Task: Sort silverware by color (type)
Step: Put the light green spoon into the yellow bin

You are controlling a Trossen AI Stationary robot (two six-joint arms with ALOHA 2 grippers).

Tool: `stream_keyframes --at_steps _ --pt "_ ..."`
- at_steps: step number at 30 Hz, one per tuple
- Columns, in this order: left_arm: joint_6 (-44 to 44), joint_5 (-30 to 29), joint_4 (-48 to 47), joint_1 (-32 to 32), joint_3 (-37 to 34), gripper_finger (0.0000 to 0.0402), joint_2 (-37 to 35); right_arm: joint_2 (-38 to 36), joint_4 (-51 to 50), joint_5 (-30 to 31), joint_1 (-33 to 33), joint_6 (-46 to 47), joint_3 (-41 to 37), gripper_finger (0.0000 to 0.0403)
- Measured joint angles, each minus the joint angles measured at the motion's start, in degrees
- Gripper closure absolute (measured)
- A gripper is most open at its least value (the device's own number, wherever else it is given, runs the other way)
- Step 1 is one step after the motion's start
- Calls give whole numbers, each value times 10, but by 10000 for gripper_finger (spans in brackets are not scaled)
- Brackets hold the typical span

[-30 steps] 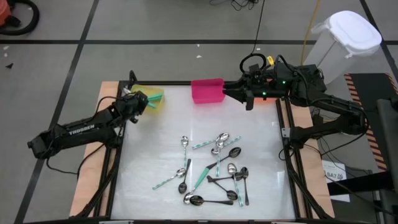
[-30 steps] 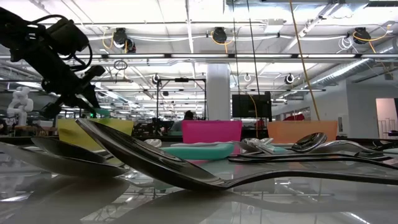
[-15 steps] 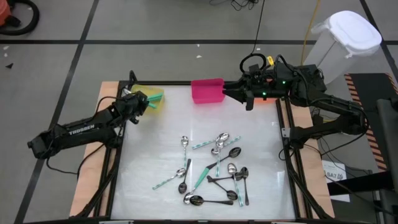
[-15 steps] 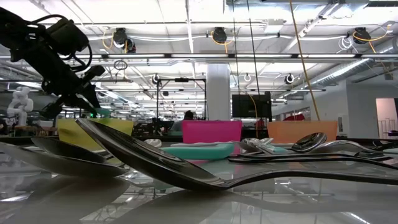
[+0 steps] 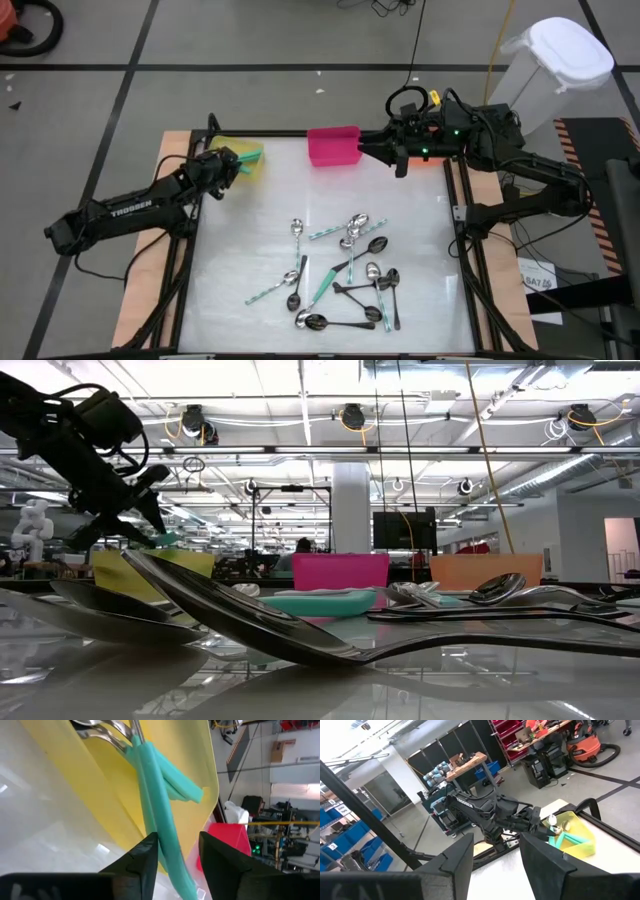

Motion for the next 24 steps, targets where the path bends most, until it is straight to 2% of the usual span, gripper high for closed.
stream_keyframes --at_steps 8,16,24 --pt "8 2 25 1 1 226 0 0 0 -2 0 2 0 245" --pt "12 5 31 3 3 219 -2 0 0 -2 0 -1 0 245" --pt "121 6 -4 3 68 220 -2 0 0 -2 0 10 0 245"
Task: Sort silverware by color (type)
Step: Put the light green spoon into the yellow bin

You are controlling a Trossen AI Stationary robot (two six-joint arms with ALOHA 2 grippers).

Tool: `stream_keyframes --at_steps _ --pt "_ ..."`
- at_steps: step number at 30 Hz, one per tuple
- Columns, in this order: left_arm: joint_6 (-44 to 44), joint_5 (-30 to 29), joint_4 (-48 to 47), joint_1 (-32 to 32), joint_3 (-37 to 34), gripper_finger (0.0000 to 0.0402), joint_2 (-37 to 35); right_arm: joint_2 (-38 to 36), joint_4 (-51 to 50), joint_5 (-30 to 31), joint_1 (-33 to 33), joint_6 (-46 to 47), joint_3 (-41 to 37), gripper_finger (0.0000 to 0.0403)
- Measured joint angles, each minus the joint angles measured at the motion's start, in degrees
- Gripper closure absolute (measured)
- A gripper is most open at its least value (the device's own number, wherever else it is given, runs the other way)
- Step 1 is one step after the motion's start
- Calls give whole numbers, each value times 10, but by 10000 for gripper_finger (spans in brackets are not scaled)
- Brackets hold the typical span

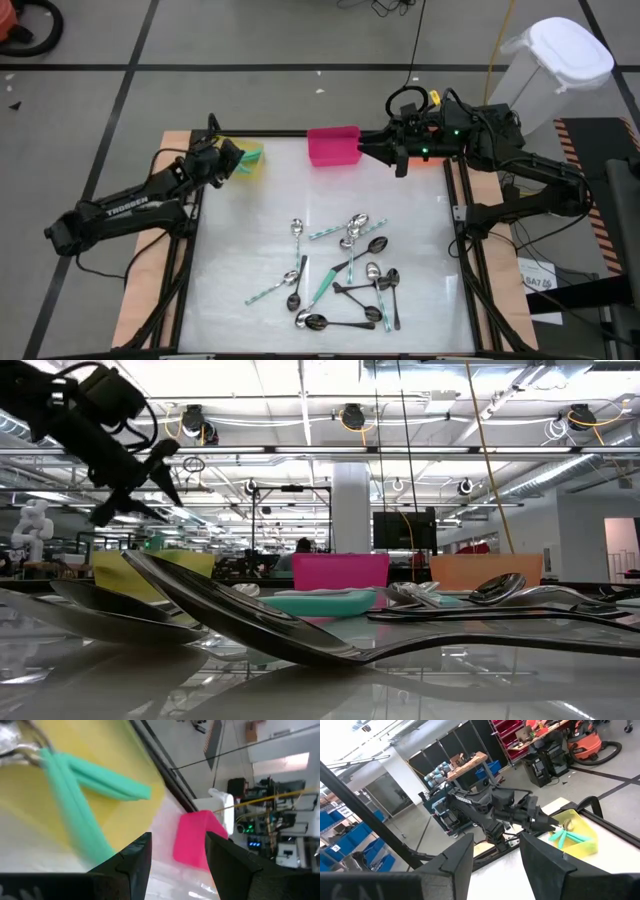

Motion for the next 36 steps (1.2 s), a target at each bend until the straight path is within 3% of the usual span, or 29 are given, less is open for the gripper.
stream_keyframes --at_steps 8,14,18,24,36 --pt "79 2 -201 0 94 220 0 0 0 0 2 -2 0 245" --pt "84 29 -303 0 111 220 1 0 0 0 2 -4 0 245" --pt "84 28 -302 0 111 224 8 0 0 0 2 -7 0 245" --pt "101 22 -290 0 111 265 71 0 0 0 2 -8 0 245" --pt "115 47 -159 0 112 292 214 0 -5 0 11 18 0 245"
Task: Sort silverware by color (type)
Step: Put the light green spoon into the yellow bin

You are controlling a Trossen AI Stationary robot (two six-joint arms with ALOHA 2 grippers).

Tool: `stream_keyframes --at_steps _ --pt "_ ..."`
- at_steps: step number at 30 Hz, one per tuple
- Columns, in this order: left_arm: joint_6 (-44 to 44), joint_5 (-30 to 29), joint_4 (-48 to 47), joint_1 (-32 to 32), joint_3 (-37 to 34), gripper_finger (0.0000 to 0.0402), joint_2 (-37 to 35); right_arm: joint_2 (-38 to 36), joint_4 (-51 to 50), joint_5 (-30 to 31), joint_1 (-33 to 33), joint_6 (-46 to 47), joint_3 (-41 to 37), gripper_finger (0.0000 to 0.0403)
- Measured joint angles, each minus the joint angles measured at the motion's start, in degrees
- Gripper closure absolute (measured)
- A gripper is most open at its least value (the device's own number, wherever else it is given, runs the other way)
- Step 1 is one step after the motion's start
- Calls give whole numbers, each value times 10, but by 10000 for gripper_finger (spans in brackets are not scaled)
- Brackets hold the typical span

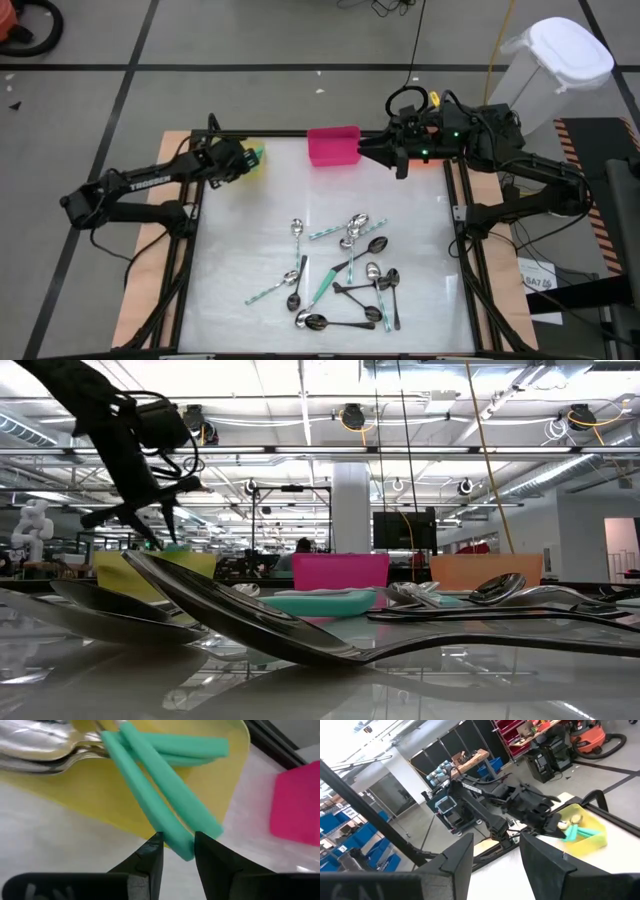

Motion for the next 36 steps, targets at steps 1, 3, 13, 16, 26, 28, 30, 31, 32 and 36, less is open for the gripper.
stream_keyframes --at_steps 1,3,13,16,26,28,30,31,32,36 --pt "1 4 10 0 0 292 5 0 0 0 2 0 0 245" --pt "1 9 27 0 0 292 11 0 0 0 4 0 0 245" --pt "-4 14 41 6 -1 290 12 0 0 1 5 0 0 245" --pt "-4 18 40 6 -1 281 10 0 0 1 5 0 0 245" --pt "74 -9 -5 14 89 212 8 0 0 2 5 -1 0 245" --pt "83 -8 -6 24 96 211 8 0 0 2 5 -3 0 245" --pt "89 0 -8 37 97 211 8 0 0 2 5 -7 0 245" --pt "92 4 -8 43 97 211 8 0 0 2 5 -10 0 245" --pt "97 8 -8 48 97 211 8 2 1 2 5 -13 0 245" --pt "123 25 -6 57 97 211 8 4 -4 2 5 -11 0 245"
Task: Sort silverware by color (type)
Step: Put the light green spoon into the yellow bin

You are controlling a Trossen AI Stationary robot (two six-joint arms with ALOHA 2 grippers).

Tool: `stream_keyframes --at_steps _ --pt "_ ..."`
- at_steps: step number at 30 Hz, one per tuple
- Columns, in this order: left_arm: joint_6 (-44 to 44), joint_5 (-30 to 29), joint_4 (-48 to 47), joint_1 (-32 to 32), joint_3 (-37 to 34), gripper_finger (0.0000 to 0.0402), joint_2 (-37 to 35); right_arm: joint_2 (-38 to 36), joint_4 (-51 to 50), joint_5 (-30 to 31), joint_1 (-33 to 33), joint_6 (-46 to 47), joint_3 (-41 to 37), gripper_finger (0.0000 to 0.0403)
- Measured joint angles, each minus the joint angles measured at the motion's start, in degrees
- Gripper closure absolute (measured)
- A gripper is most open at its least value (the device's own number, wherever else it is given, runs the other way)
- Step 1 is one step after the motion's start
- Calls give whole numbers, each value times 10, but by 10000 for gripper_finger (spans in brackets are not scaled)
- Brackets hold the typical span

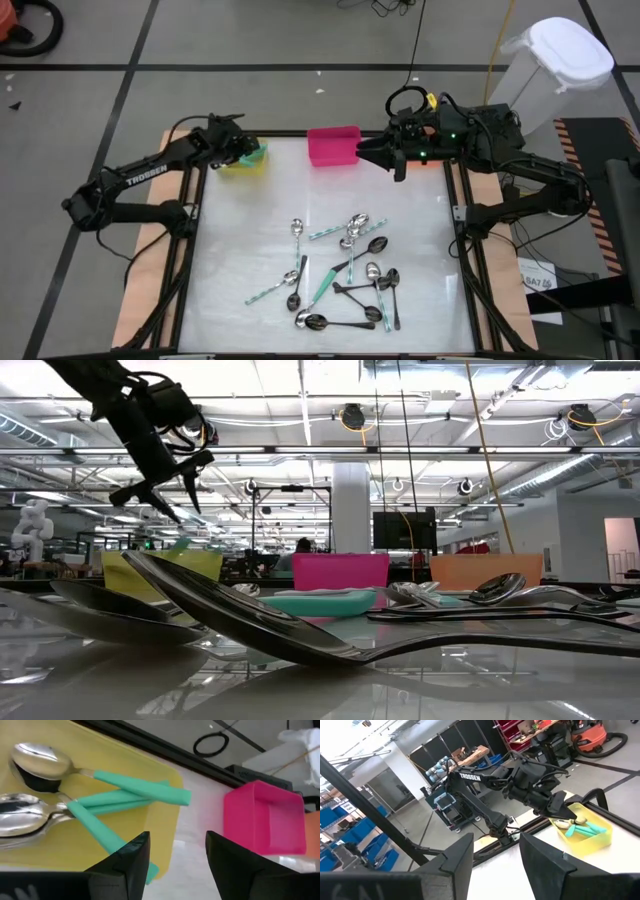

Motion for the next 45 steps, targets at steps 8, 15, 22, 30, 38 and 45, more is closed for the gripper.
stream_keyframes --at_steps 8,15,22,30,38,45 --pt "55 61 16 -43 27 211 -16 -1 -75 0 0 11 0 245" --pt "62 10 -93 -158 114 211 -16 -1 -146 -1 0 9 0 245" --pt "18 -8 -131 -286 145 211 -17 -1 -231 -2 0 -14 0 245" --pt "-59 -58 -130 -421 145 211 -14 -1 -398 1 0 -53 0 245" --pt "-82 -85 -133 -502 145 211 -1 1 -418 18 36 -47 0 245" --pt "-64 -86 -151 -536 145 211 12 30 -409 47 108 -63 0 245"
